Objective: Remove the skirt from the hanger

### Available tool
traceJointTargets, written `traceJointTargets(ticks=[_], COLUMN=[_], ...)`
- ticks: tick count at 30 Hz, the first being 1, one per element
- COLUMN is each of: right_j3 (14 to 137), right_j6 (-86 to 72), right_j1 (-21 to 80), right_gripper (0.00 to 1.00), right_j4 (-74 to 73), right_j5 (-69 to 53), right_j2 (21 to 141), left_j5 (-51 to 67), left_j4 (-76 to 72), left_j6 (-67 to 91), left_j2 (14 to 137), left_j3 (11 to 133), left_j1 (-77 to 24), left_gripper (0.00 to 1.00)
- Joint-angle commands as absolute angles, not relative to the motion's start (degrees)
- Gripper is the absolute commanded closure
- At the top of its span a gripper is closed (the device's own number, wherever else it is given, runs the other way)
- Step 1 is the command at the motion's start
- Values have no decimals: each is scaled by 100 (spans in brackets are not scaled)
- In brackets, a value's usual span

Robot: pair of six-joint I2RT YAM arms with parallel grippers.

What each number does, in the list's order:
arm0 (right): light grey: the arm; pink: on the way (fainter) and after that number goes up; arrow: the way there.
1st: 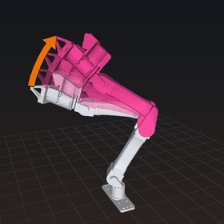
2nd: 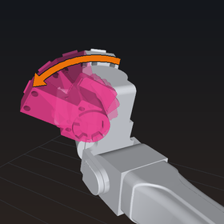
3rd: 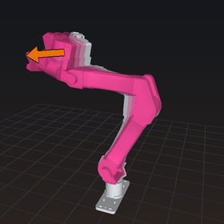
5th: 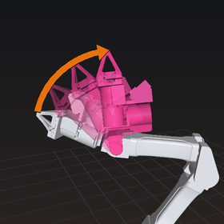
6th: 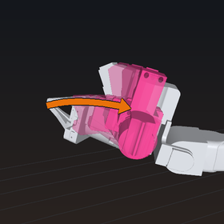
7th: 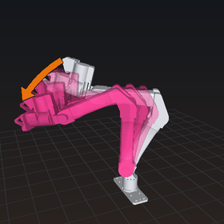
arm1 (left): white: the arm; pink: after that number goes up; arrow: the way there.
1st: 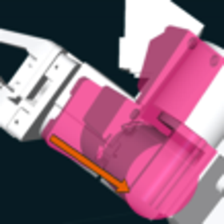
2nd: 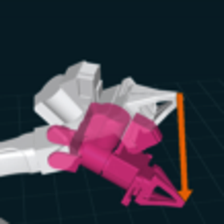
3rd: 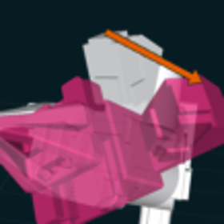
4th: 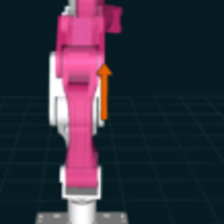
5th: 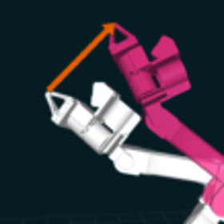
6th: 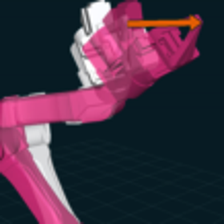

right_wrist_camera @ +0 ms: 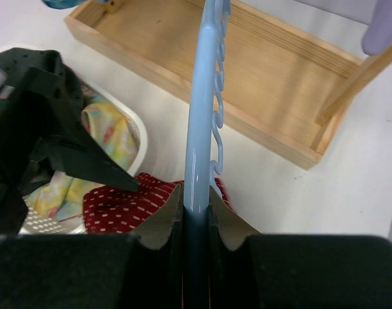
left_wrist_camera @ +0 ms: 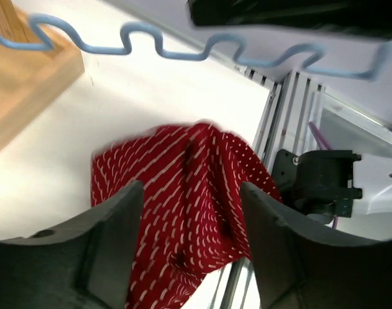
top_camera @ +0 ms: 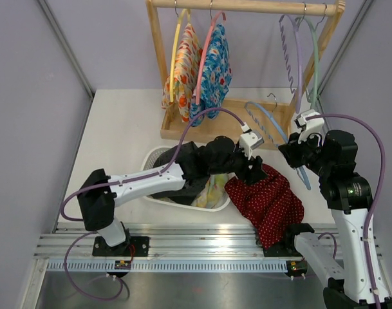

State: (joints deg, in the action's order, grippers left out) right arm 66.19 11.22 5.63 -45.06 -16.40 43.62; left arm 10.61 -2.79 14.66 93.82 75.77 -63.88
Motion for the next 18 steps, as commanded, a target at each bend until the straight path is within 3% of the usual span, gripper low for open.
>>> traceJointTargets(ticks=[1, 7, 18], right_j3=[7013, 7698, 10194], right_j6=[1231, 1125, 35], right_j1=[545, 545, 545], right_gripper=[100, 100, 100], right_j4=[-4526, -4649, -4466], right_j5=[-2364, -2277, -1591], right_j2=[4482, 4842, 6582], left_j5=[1222, 1116, -667], left_j4=[-923, -704, 1150], left_j6=[1591, 977, 571], left_j2=[9194, 8246, 6303], left_j3=[7603, 7304, 5883], left_j1=[-6416, -6460, -6794], left_gripper=[24, 2, 1])
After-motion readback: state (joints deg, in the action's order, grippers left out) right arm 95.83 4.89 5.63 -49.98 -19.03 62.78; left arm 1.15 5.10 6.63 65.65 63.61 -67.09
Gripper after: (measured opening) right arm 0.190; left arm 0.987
